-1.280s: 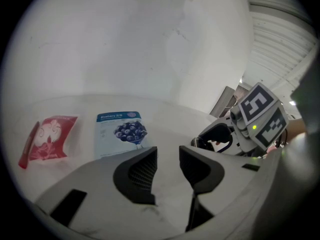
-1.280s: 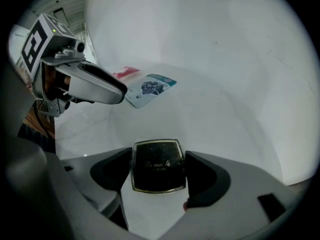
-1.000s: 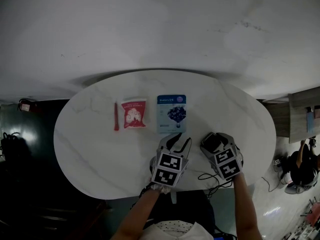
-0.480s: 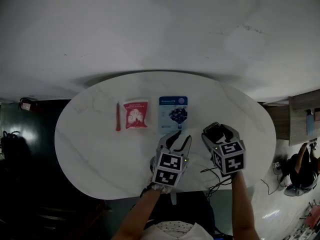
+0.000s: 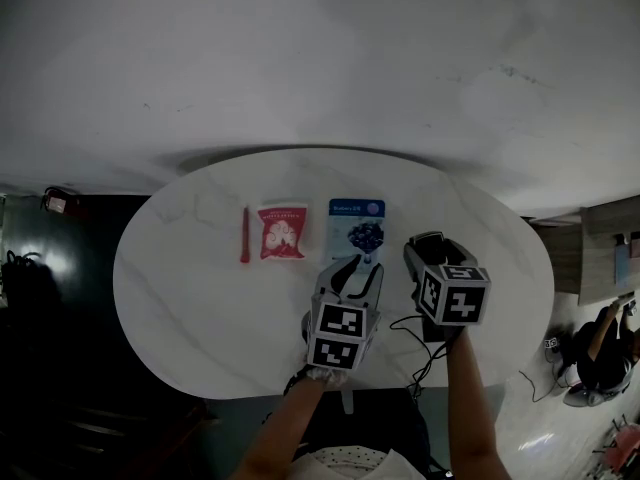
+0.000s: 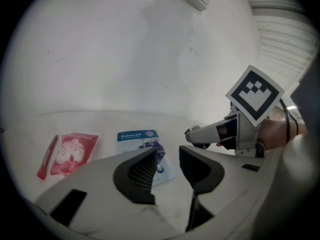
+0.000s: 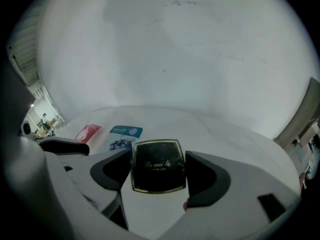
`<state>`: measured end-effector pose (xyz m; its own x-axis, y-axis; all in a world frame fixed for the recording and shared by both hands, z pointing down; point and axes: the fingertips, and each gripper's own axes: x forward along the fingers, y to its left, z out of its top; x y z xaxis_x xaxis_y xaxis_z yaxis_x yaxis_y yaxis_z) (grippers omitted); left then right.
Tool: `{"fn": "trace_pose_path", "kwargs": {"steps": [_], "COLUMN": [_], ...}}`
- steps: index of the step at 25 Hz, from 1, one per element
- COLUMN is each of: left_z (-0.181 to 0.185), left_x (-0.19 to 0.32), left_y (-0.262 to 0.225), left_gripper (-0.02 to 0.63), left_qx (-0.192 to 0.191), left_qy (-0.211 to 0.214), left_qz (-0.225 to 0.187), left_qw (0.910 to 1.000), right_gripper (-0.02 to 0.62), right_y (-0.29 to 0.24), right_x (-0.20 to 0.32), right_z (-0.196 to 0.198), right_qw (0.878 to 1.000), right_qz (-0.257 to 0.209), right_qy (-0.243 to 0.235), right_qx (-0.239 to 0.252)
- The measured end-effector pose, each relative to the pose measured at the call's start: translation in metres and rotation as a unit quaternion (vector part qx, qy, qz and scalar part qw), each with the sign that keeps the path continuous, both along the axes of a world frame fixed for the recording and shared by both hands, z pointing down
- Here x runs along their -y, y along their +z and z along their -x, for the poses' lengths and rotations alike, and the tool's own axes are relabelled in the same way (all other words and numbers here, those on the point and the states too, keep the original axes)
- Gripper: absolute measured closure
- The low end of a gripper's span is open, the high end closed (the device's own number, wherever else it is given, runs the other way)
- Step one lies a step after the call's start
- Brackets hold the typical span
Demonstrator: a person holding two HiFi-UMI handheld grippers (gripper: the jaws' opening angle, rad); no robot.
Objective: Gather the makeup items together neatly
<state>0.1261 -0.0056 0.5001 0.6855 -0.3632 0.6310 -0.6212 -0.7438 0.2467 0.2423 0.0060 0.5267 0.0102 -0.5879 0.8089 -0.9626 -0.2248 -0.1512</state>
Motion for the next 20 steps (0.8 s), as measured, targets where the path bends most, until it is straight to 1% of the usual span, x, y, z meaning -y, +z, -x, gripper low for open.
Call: {"fn": "trace_pose_path", "kwargs": {"steps": [5, 8, 13, 17, 20], "left_z": [0.007, 0.011, 0.015, 0.017, 0.018], "left_x": [0.003, 0.004, 0.003, 0.005, 0.006], "left_y": [0.001, 0.003, 0.005, 0.006, 0.006], "left_gripper": [0.43, 0.43, 0.43, 0.43, 0.43], "left_qx": [0.0, 0.002, 0.005, 0.007, 0.008], "left_qy": [-0.015, -0.022, -0.027, -0.031, -0.033], "left_qz": [0.002, 0.004, 0.008, 0.008, 0.008], "left_qw": [0.9999, 0.9998, 0.9996, 0.9995, 0.9994], "right_gripper": [0.238, 0.239, 0.238, 0.238, 0.239], "right_y": [0.008, 0.012, 0.015, 0.019, 0.027], "right_x": [0.007, 0.01, 0.02, 0.025, 0.022], "right_z": [-0.002, -0.005, -0.012, -0.015, -0.017], "right_qw": [0.999, 0.997, 0.995, 0.993, 0.991], "right_qz": [-0.001, -0.001, 0.008, 0.011, 0.024], "right_qy": [0.05, 0.077, 0.099, 0.117, 0.133], "right_qx": [0.01, 0.002, -0.021, -0.02, -0.018]}}
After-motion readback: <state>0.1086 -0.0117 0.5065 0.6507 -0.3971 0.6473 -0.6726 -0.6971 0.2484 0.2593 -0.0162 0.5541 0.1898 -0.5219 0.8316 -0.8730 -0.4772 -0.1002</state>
